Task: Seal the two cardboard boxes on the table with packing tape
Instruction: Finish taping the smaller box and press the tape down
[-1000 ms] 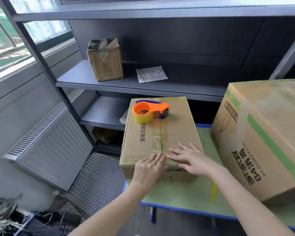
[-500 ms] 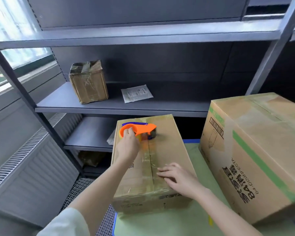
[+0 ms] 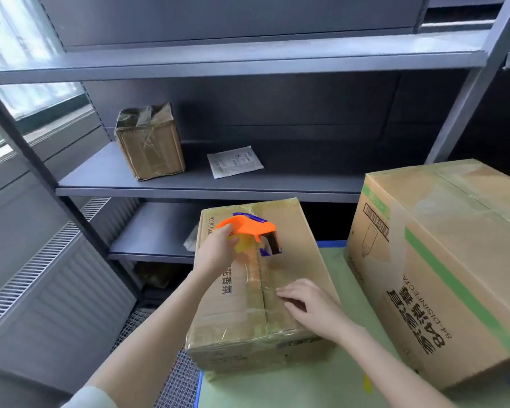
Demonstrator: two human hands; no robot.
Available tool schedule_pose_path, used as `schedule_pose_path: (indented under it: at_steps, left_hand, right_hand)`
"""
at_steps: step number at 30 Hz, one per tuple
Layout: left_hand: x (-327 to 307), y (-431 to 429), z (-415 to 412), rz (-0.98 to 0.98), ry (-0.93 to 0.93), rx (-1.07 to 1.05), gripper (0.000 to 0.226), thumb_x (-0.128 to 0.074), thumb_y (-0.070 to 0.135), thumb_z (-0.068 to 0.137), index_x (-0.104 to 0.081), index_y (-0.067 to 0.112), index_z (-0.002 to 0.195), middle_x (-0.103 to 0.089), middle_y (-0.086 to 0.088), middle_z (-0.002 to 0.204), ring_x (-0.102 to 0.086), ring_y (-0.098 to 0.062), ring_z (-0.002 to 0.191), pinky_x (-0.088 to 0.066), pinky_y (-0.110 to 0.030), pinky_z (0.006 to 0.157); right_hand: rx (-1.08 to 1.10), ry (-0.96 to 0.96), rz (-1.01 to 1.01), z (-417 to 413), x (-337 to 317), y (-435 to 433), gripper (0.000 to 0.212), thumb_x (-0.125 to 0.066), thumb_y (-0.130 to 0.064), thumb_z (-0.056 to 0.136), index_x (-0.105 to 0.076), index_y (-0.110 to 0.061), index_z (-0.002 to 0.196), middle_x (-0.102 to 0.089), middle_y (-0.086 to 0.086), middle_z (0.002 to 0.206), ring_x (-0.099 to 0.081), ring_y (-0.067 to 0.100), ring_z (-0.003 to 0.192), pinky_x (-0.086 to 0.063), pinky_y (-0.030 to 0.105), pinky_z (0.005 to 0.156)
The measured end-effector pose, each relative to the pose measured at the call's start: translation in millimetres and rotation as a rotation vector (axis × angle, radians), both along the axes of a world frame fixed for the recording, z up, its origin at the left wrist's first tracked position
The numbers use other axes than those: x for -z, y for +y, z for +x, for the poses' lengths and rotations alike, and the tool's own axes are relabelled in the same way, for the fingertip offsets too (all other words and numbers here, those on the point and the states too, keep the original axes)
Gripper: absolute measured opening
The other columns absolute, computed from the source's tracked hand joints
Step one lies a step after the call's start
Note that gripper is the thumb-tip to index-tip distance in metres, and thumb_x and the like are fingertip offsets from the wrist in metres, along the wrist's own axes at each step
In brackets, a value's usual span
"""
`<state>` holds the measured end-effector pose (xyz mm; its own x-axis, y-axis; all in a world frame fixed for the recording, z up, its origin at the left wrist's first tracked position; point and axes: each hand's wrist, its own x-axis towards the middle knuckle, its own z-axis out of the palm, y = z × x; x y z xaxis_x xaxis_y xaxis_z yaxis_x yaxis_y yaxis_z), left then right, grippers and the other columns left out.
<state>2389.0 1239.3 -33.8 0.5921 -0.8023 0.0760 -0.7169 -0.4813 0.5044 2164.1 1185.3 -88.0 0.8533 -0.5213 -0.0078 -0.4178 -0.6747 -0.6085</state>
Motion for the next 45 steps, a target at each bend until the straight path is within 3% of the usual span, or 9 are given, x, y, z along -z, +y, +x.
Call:
schedule_pose_path:
  at_steps: [4, 8, 10, 12, 16, 19, 24, 37, 45]
  left_hand:
    - [-20, 20, 4, -0.081, 0.188, 0.262, 0.008, -0.048, 0.011, 0.096, -0.055, 0.014, 0.096, -0.052, 0.003, 0.083, -0.047, -0.015, 0.069, -0.037, -0.027, 0.067]
    - [-43, 44, 1, 0.035, 0.443, 0.518, 0.023, -0.046, 0.008, 0.096, -0.051, 0.025, 0.082, -0.043, 0.01, 0.067, -0.04, -0.004, 0.053, -0.037, -0.016, 0.057]
    - [-47, 51, -4, 0.1, 0.528, 0.605, 0.022, -0.046, 0.01, 0.097, -0.053, 0.026, 0.084, -0.046, 0.013, 0.068, -0.041, -0.001, 0.055, -0.037, -0.016, 0.058]
    - [-49, 56, -11, 0.141, 0.599, 0.659, 0.027, -0.048, 0.014, 0.094, -0.054, 0.036, 0.08, -0.048, 0.019, 0.064, -0.04, 0.0, 0.057, -0.036, -0.013, 0.056]
    - [-39, 71, -14, 0.1, 0.81, 0.59, 0.032, -0.046, 0.01, 0.092, -0.062, 0.038, 0.089, -0.048, 0.007, 0.072, -0.039, -0.011, 0.064, -0.036, -0.012, 0.055]
    - [-24, 79, -20, -0.124, 0.867, 0.419, 0.026, -0.044, 0.006, 0.096, -0.062, 0.02, 0.109, -0.055, 0.003, 0.071, -0.044, -0.012, 0.057, -0.038, -0.017, 0.051]
    - [-19, 96, -24, -0.347, 1.074, 0.181, 0.031, -0.045, 0.031, 0.094, -0.062, 0.006, 0.093, -0.066, -0.006, 0.084, -0.06, -0.018, 0.063, -0.039, -0.02, 0.045]
    - [-23, 118, -43, -0.373, 0.603, 0.022, 0.027, -0.056, 0.017, 0.093, -0.064, 0.013, 0.067, -0.058, 0.007, 0.05, -0.051, -0.005, 0.047, -0.044, -0.016, 0.054]
    - [-20, 125, -46, -0.344, 0.439, -0.047, 0.023, -0.055, 0.018, 0.093, -0.064, 0.016, 0.072, -0.063, 0.008, 0.058, -0.054, -0.008, 0.051, -0.044, -0.023, 0.056]
  right_hand:
    - [0.261, -0.012, 0.024, 5, -10, -10, 0.057, -0.064, -0.041, 0.085, -0.043, -0.017, 0.132, -0.039, 0.0, 0.138, -0.034, 0.012, 0.129, -0.029, 0.03, 0.11]
    - [0.099, -0.155, -0.191, 13, -46, -17, 0.106, -0.08, -0.039, 0.068, -0.014, -0.014, 0.146, -0.009, -0.007, 0.152, -0.006, 0.007, 0.141, 0.001, 0.021, 0.114]
    - [-0.084, -0.226, -0.356, 18, -66, -10, 0.101, -0.083, -0.035, 0.065, -0.021, -0.014, 0.143, -0.013, -0.007, 0.15, -0.004, 0.004, 0.14, 0.004, 0.021, 0.115]
    - [-0.191, -0.235, -0.353, 21, -79, 3, 0.086, -0.082, -0.025, 0.066, -0.027, -0.023, 0.132, -0.037, -0.008, 0.139, -0.026, -0.001, 0.127, -0.019, 0.016, 0.109]
    - [-0.177, -0.207, -0.305, 23, -79, 26, 0.057, -0.072, -0.017, 0.071, -0.04, -0.019, 0.118, -0.054, -0.003, 0.105, -0.046, 0.011, 0.083, -0.029, 0.019, 0.064]
    - [-0.121, -0.179, -0.291, 22, -77, 27, 0.055, -0.071, -0.019, 0.069, -0.043, -0.02, 0.116, -0.052, -0.007, 0.102, -0.047, 0.013, 0.084, -0.029, 0.022, 0.062]
    - [-0.072, -0.061, -0.277, 21, -72, 25, 0.047, -0.066, -0.023, 0.072, -0.042, -0.026, 0.112, -0.052, -0.009, 0.1, -0.049, 0.015, 0.085, -0.034, 0.027, 0.062]
    - [-0.06, 0.037, -0.517, 42, -61, 44, 0.068, -0.069, -0.023, 0.079, -0.032, -0.016, 0.135, -0.046, 0.001, 0.122, -0.047, 0.023, 0.108, -0.039, 0.031, 0.086]
    - [0.065, -0.133, -0.697, 42, -57, 62, 0.056, -0.081, 0.008, 0.052, -0.059, 0.006, 0.104, -0.062, 0.019, 0.088, -0.06, 0.035, 0.07, -0.053, 0.039, 0.063]
